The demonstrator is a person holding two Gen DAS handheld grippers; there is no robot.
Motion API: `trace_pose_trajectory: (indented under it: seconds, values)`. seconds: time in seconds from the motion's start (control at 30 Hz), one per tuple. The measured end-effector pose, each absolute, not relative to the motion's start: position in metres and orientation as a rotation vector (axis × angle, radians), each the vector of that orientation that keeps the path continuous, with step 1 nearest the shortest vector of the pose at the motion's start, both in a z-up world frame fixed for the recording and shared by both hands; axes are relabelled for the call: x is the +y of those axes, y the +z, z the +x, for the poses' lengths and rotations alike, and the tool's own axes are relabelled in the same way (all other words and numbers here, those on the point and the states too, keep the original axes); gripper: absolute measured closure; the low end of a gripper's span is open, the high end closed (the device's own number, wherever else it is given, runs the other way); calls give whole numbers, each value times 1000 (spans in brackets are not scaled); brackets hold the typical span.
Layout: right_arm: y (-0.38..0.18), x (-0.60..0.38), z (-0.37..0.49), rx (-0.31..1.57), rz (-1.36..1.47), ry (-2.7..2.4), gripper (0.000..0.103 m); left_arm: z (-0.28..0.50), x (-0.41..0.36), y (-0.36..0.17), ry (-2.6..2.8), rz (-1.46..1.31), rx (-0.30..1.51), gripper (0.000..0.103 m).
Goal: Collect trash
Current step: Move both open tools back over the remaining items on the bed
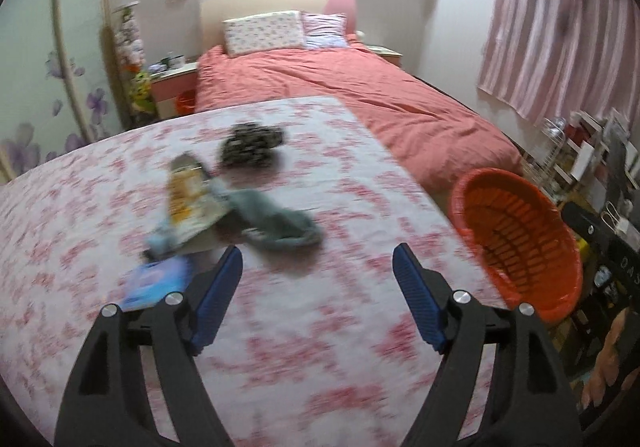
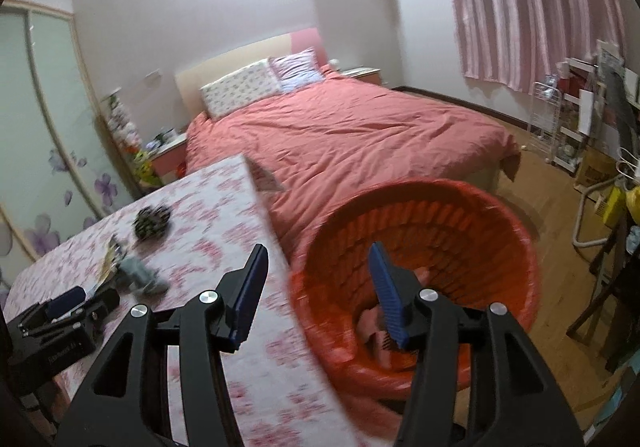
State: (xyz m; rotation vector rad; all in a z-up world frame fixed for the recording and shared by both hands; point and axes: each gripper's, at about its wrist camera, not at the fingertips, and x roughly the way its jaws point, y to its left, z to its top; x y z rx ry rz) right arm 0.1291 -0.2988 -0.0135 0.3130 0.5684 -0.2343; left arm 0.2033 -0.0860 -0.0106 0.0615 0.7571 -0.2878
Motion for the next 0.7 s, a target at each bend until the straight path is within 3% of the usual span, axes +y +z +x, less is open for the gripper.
trace_pose_trajectory:
  seconds: [0.7]
  values:
    - [-29,-87,188,753,186,206,50,205,130,-32,94,-79,794,26]
